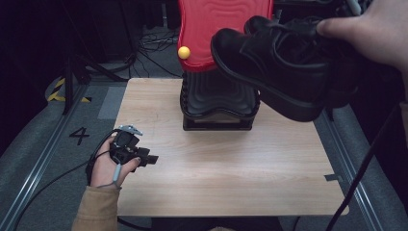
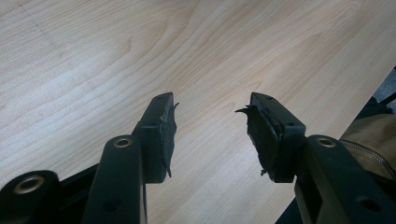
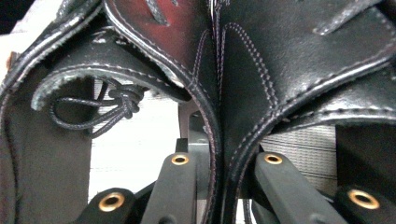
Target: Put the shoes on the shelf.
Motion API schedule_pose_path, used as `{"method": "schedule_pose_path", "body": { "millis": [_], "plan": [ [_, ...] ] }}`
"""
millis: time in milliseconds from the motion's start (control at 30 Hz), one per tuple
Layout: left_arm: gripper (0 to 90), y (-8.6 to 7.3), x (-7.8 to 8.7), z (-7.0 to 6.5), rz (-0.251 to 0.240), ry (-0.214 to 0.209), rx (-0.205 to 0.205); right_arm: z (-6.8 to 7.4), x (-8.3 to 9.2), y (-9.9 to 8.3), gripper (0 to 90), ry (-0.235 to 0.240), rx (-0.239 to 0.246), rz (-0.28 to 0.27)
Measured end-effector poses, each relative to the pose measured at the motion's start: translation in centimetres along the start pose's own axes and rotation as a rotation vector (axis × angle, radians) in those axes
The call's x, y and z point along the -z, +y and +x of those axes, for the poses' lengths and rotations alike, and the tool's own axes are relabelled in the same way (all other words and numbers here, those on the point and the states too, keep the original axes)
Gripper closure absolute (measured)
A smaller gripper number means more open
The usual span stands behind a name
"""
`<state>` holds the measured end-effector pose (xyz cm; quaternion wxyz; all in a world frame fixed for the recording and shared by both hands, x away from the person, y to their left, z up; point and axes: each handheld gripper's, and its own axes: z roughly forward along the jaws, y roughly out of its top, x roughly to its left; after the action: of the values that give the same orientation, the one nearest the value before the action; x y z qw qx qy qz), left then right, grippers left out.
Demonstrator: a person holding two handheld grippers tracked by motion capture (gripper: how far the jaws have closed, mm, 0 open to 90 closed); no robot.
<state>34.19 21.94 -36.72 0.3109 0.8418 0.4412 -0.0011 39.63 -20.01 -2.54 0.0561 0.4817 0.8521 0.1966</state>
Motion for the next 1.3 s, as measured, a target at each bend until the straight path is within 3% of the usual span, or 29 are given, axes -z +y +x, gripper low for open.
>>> {"method": "schedule_pose_path", "body": {
  "millis": [400,800,1133,1300],
  "plan": [
    [52.3,-1.0,0.6,0.5,-0.014,0.007,0.021,0.6,0.8,6.1,82.5,-0.048,-0.048,-0.084],
    [52.3,-1.3,0.9,1.4,-0.024,-0.004,0.029,0.6,0.1,11.2,82.5,-0.079,-0.127,-0.179],
    [52.3,-1.5,1.2,2.1,-0.035,-0.012,0.031,1.1,-0.5,15.1,82.4,-0.151,-0.183,-0.267],
    [52.1,-1.7,1.4,2.4,-0.046,-0.016,0.033,1.1,-1.4,16.4,82.4,-0.175,-0.206,-0.277]
  ]
}}
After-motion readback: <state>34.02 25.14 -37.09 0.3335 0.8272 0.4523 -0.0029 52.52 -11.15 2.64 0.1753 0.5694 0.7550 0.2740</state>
